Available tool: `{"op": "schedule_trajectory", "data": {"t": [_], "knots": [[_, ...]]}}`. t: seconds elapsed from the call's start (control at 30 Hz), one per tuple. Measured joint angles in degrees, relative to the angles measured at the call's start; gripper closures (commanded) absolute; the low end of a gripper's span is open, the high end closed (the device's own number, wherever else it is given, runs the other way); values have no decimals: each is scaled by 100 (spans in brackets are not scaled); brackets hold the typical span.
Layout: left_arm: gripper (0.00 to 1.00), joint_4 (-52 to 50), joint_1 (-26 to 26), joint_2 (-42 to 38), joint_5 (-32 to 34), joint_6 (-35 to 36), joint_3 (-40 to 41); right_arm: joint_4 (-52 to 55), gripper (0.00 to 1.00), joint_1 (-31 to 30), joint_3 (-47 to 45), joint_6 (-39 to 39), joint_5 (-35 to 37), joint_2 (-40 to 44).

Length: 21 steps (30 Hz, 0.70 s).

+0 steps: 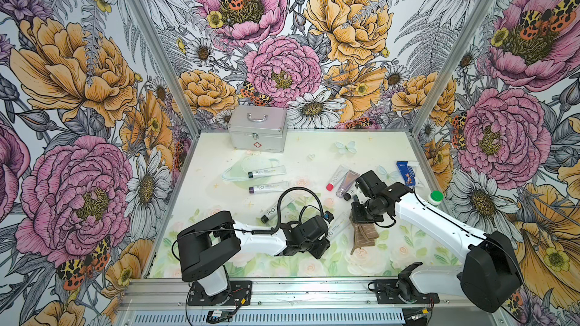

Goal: Wipe the surface of the toothpaste tube
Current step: Wipe the dirt from the toothpaste tube.

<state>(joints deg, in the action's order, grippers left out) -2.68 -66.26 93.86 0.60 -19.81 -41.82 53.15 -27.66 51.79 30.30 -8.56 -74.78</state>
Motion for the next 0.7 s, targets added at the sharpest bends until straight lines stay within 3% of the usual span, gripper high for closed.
{"op": "schedule_trajectory", "data": {"t": [0.33, 0.7], "knots": [[70, -4, 216, -96, 20, 33, 107, 70, 100, 0, 186, -42, -2, -59], [69, -157, 236, -424, 17, 74, 380, -76, 100, -44, 732, -282, -332, -1003]]}}
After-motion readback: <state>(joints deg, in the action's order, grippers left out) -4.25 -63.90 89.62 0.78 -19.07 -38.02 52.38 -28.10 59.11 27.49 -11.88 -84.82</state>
